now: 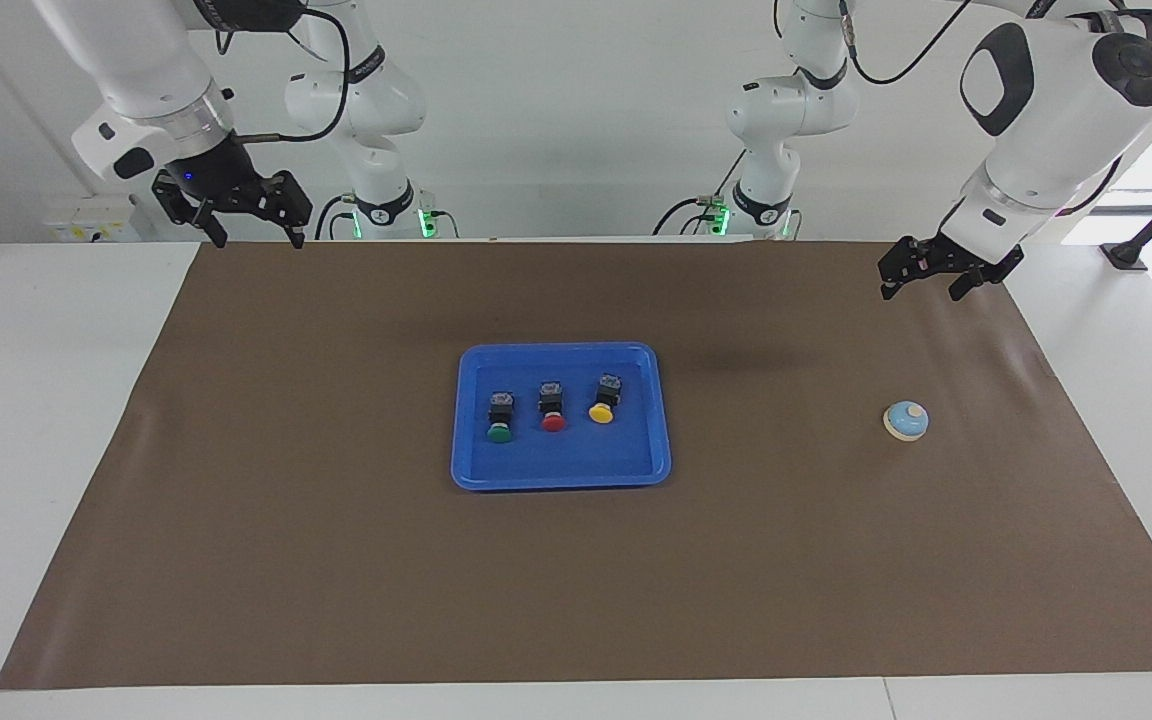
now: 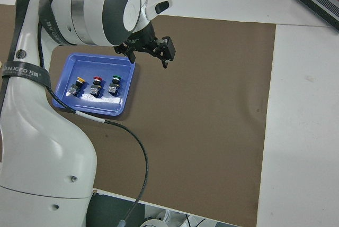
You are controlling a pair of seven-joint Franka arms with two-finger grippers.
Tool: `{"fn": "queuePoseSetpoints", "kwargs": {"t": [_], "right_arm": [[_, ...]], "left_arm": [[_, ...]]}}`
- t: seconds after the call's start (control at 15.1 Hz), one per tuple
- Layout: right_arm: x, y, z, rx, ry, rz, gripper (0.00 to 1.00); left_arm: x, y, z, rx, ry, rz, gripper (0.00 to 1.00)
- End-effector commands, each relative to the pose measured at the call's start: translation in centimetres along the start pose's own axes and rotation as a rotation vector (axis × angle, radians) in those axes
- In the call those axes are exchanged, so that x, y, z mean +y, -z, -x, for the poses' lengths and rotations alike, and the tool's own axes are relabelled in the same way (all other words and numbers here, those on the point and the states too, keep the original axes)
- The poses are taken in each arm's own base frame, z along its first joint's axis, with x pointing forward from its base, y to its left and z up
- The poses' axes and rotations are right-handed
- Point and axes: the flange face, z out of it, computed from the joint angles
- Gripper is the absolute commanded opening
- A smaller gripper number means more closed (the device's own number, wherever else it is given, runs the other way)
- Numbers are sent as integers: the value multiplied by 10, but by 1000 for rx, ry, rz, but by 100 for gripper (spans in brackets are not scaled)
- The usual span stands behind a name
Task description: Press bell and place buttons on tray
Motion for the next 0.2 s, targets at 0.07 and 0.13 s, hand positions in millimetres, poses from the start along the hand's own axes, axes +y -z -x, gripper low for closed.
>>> {"fn": "queuePoseSetpoints", "kwargs": {"t": [0.07,0.13], "right_arm": [[4,0,3,-8,13,14,100],[4,0,3,-10,12,14,100]], "left_arm": [[-1,6,3,2,9,-15,100],[-1,6,3,2,10,-15,100]]}}
